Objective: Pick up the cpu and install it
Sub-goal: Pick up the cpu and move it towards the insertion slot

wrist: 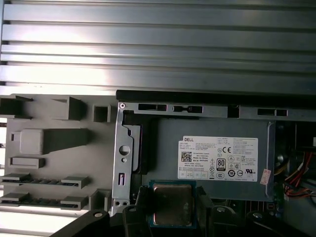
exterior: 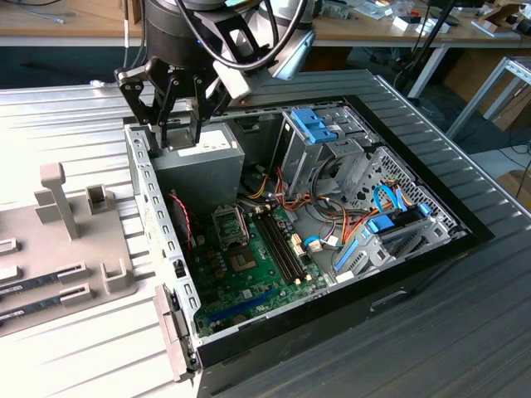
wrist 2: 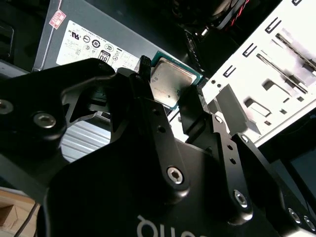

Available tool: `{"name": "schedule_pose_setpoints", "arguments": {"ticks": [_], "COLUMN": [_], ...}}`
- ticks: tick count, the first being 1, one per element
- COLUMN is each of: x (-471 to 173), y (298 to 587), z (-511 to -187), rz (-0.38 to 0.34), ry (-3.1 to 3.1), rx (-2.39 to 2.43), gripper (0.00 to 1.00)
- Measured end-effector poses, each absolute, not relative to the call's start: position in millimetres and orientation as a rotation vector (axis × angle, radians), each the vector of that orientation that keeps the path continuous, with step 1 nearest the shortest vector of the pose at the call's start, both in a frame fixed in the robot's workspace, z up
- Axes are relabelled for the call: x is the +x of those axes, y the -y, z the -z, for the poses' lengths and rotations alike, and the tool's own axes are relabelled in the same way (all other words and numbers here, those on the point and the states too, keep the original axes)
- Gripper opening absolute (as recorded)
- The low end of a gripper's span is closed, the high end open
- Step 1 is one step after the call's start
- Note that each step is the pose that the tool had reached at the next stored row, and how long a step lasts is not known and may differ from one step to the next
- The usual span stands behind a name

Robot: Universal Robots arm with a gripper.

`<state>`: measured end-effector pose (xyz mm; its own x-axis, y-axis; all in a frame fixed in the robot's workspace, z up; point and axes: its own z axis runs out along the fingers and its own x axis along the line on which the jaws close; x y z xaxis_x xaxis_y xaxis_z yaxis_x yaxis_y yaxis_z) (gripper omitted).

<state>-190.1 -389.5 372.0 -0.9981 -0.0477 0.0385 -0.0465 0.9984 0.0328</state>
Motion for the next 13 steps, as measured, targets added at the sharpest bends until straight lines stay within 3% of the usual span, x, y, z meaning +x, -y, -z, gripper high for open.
{"name": "schedule_pose_setpoints", "arguments": {"ticks": [13], "x": [-187.5], "y": [389.5], "z": [-370.7], "rz": [0.05], "ry": [3.101], "rx": [0.073], "gripper": [0.47]}}
